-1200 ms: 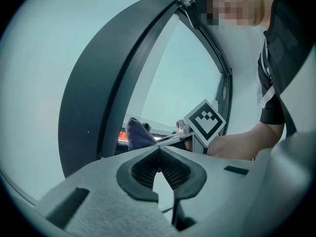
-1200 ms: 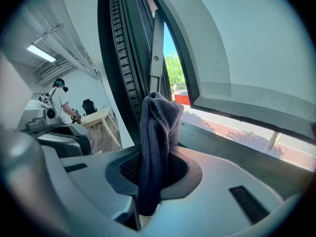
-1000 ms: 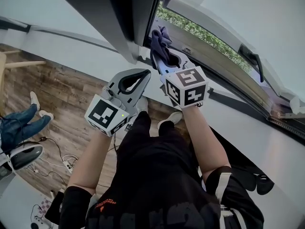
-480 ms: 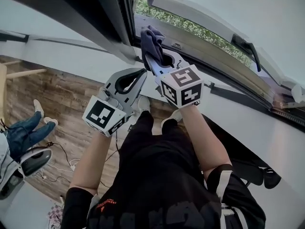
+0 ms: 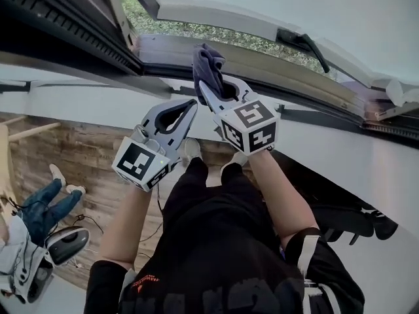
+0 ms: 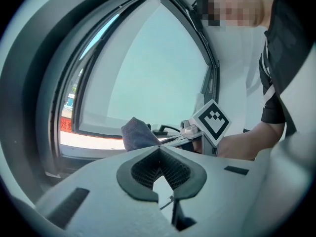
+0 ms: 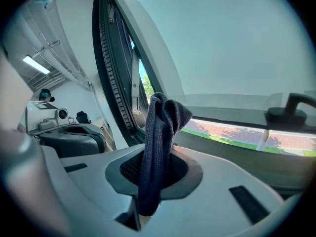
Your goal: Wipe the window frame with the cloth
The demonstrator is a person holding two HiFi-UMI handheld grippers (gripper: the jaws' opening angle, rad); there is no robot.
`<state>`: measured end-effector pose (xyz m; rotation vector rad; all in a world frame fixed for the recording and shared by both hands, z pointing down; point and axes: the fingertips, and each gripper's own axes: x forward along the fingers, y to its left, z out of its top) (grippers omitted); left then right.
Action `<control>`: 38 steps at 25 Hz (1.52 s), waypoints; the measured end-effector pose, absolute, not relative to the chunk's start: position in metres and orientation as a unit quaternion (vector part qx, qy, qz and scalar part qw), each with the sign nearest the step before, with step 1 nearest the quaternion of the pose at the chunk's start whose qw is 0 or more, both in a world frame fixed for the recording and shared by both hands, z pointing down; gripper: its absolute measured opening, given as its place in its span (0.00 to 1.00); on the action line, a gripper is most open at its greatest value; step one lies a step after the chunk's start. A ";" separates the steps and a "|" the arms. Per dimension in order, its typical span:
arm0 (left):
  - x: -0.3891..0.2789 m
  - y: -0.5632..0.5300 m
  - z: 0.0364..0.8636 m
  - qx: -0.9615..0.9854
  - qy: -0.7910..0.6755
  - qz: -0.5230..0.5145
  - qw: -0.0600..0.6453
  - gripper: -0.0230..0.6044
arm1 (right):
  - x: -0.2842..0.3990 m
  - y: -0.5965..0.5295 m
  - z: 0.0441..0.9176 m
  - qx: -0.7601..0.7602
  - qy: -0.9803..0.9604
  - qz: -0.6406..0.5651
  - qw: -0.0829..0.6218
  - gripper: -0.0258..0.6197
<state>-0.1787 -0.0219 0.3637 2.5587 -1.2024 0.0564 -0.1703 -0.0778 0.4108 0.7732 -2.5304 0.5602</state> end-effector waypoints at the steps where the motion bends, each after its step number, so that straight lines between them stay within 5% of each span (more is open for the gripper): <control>1: -0.170 -0.023 0.363 0.896 -0.415 0.022 0.156 0.07 | -0.158 -0.079 0.410 0.286 -0.911 0.204 0.216 0.12; 38: 0.171 -0.047 0.358 0.961 -0.226 0.063 0.145 0.07 | 0.351 -0.094 0.393 0.581 -0.760 0.234 0.174 0.12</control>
